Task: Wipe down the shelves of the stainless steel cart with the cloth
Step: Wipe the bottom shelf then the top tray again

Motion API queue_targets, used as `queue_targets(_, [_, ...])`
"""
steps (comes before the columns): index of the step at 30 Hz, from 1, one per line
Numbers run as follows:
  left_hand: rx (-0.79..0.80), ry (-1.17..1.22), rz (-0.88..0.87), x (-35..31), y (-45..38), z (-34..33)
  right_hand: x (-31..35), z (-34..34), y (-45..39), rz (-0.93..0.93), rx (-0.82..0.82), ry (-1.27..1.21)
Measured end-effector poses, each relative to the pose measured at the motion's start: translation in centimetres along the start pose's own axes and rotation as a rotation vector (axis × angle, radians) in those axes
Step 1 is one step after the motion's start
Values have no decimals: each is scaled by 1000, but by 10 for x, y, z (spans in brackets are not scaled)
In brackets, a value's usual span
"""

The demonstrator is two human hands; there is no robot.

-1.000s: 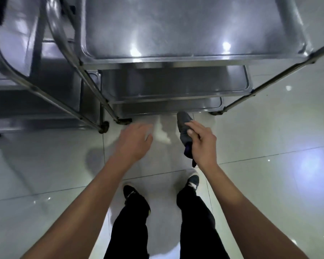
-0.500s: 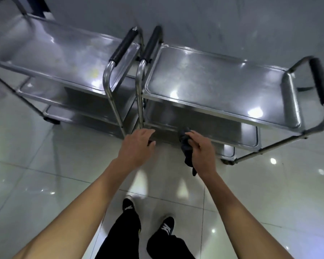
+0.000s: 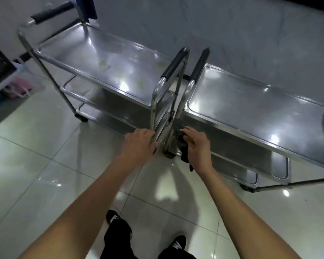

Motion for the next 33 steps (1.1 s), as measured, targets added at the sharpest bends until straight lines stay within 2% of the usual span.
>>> queue_targets(5, [11, -18, 20, 83, -26, 30, 54, -76, -25, 114, -24, 55])
queue_targets(11, [27, -26, 35, 153, -56, 58, 94, -146, -52, 114, 9, 71])
queue_targets(19, [28, -19, -3, 195, -121, 65, 91, -211, -111, 90, 73, 138])
queue_targets(30, [35, -111, -25, 238, -254, 83, 78, -291, -241, 122, 130, 177])
queue_targets(33, [51, -101, -21, 244, -282, 85, 71, -307, -262, 57, 131, 142])
Point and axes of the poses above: each hand's wrist, its own y-axis away from the middle knuckle, its own z-axis out of the back of the hand, x = y × z, the point moved 2 cm from there along -y, towards the middle knuckle, and after that the axes turned 9 degrees about -x, right-handed, at the moved point
